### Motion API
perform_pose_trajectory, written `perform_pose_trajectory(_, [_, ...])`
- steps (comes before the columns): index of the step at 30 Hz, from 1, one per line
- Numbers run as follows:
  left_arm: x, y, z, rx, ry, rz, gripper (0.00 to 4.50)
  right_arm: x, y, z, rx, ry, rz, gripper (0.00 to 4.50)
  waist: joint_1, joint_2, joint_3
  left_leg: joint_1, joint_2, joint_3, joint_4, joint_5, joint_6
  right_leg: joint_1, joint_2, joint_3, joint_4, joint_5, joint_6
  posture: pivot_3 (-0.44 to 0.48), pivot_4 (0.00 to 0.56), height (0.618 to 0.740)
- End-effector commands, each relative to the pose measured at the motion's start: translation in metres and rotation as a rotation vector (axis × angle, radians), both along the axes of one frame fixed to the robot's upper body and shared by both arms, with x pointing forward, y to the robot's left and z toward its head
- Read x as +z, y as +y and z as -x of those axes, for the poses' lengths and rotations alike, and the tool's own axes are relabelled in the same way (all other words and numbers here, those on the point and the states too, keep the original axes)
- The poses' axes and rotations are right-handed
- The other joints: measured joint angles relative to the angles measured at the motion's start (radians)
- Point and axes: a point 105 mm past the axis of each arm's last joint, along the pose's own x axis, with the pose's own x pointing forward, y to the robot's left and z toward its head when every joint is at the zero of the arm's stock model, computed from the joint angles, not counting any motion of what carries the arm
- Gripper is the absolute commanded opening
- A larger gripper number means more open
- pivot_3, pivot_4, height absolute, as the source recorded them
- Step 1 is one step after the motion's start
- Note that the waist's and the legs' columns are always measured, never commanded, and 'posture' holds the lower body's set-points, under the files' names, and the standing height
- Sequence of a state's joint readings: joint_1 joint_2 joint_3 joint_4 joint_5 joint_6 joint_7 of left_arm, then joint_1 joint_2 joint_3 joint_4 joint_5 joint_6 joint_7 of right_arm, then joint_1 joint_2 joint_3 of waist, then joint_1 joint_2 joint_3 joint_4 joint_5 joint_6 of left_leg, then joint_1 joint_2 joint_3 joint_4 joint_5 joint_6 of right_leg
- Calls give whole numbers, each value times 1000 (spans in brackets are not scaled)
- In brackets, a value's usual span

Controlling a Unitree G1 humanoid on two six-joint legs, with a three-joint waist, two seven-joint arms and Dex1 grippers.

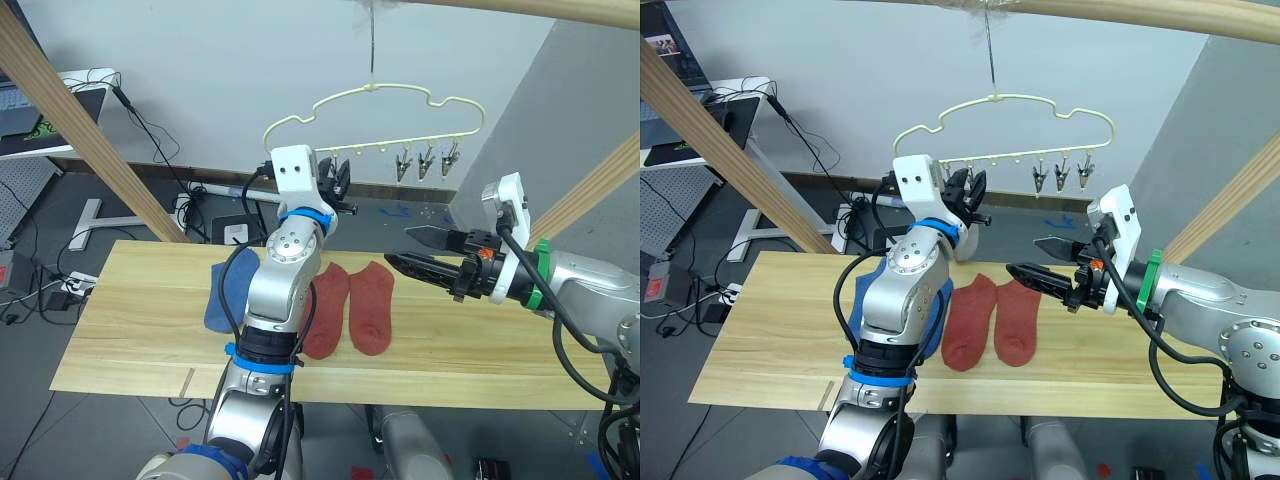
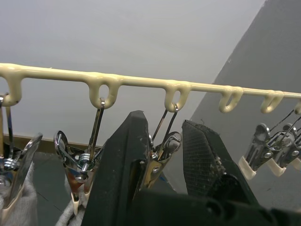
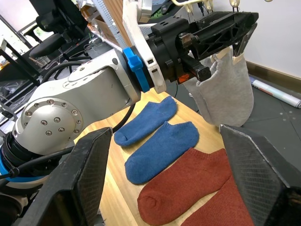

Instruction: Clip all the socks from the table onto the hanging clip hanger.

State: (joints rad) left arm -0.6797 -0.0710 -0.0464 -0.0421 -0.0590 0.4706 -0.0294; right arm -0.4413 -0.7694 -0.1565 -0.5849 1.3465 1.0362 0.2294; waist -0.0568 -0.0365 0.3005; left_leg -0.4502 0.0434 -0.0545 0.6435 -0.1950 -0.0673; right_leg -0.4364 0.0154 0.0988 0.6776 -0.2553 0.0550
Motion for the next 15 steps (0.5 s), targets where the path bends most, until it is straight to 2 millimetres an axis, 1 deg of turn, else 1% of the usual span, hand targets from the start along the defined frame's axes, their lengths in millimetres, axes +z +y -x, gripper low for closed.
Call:
perform_pose_trajectory(1, [13,-6,8,-15,-79,-16,1508,12,0,2,1,-45,-28,3799,0,0,0,0,0,0,0,0,0,0,0,0,0,0,0,-97,304,740])
perform_pose_trajectory(8, [12,-9,11,-35,-88,-13,1508,12,-1,3,5,-44,-31,3799,0,0,0,0,0,0,0,0,0,0,0,0,0,0,0,-100,305,740])
perform_pose_trajectory(9, [12,-8,11,-32,-86,-11,1855,12,-1,3,5,-45,-31,3799,0,0,0,0,0,0,0,0,0,0,0,0,0,0,0,-100,307,740])
perform_pose_trajectory(10, [12,-8,10,-28,-83,-12,2041,12,-1,4,6,-45,-31,3799,0,0,0,0,0,0,0,0,0,0,0,0,0,0,0,-100,307,740])
perform_pose_trajectory(12, [11,-6,10,-16,-79,-18,2634,13,-1,4,6,-46,-31,3799,0,0,0,0,0,0,0,0,0,0,0,0,0,0,0,-100,307,740])
perform_pose_trajectory(15, [10,-6,9,-10,-74,-20,2634,13,-1,4,7,-47,-31,3799,0,0,0,0,0,0,0,0,0,0,0,0,0,0,0,-97,308,740])
